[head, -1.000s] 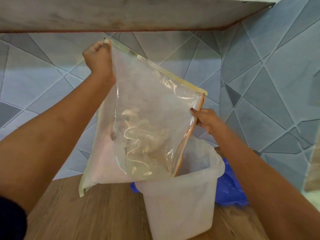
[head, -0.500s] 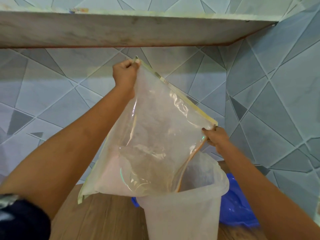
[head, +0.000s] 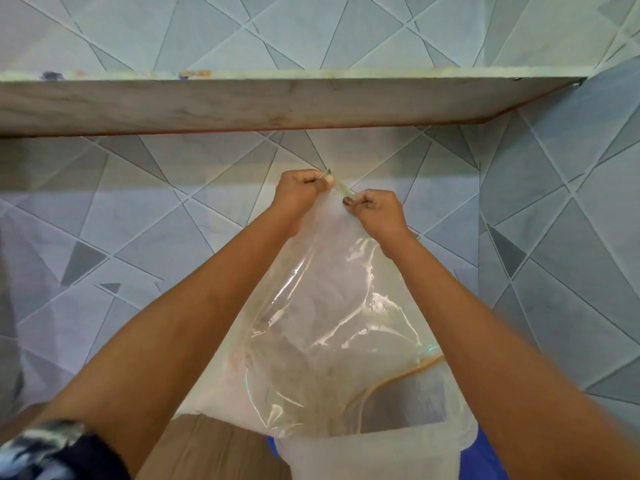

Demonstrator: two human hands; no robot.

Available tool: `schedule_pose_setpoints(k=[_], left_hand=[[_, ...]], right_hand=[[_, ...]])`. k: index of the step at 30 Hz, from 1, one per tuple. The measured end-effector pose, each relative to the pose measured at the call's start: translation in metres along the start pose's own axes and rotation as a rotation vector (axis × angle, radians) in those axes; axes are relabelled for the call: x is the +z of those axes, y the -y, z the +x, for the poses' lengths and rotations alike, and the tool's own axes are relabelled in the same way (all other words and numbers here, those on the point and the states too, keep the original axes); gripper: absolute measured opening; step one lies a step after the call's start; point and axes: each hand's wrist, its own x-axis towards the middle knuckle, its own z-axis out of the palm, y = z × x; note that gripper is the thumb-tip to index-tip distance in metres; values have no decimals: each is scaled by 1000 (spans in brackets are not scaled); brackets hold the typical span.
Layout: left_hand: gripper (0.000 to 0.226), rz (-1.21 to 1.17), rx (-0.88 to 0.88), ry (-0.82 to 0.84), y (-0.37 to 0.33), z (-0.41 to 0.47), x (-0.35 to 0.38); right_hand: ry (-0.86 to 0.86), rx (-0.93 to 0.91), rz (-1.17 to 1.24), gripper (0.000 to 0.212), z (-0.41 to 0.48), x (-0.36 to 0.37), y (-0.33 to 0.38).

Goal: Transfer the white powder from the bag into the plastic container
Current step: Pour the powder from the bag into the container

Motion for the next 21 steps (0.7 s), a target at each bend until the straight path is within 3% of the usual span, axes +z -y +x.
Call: schedule_pose_setpoints(k=[5,8,18,21], left_hand=[[7,212,-108,90,5,-25,-33],[20,332,-291,134,29,-51,-74],[32,652,-805,385,116,-166,-183],[40,503,-990,405,139,-190,-189]], right_hand=[[-94,44,-52,14,3,18,-11],[-108,50,-71,22,4,26,-15],[-202,61,-103,30,-13,38,-15],[-219,72,-121,31,-19,35,-14]])
